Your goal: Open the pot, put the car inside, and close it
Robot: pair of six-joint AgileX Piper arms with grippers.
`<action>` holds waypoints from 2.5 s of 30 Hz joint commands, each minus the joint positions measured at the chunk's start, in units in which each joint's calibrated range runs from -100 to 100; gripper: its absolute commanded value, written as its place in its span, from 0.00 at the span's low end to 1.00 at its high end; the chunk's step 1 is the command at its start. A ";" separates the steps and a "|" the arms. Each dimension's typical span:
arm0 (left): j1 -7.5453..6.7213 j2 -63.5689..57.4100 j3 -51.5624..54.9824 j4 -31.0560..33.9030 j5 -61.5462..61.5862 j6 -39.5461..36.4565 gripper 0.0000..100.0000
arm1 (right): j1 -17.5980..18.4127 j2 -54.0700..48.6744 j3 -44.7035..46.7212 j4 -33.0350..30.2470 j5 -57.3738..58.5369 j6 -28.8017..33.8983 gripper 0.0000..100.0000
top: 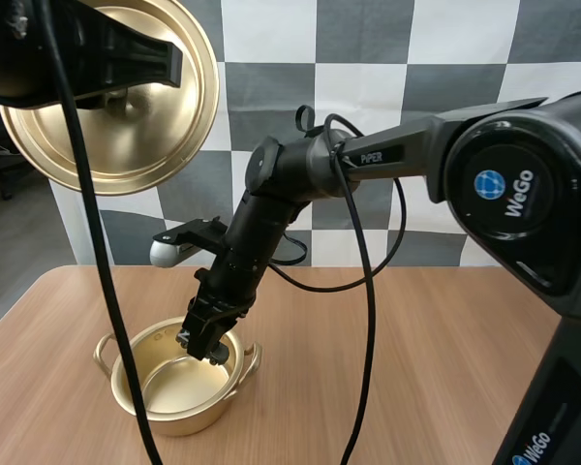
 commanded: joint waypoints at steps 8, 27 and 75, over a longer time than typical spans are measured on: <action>0.01 -1.87 -0.05 0.00 0.00 0.03 0.00 | 0.03 7.94 -3.20 0.88 0.00 -0.47 0.00; 0.01 -1.95 -0.05 -0.11 0.00 0.03 0.00 | 1.62 15.46 -6.86 4.37 0.00 -2.92 0.00; 0.01 -1.95 -0.05 -0.11 0.00 0.03 0.00 | 2.33 19.38 -8.01 4.16 -1.83 -2.59 0.79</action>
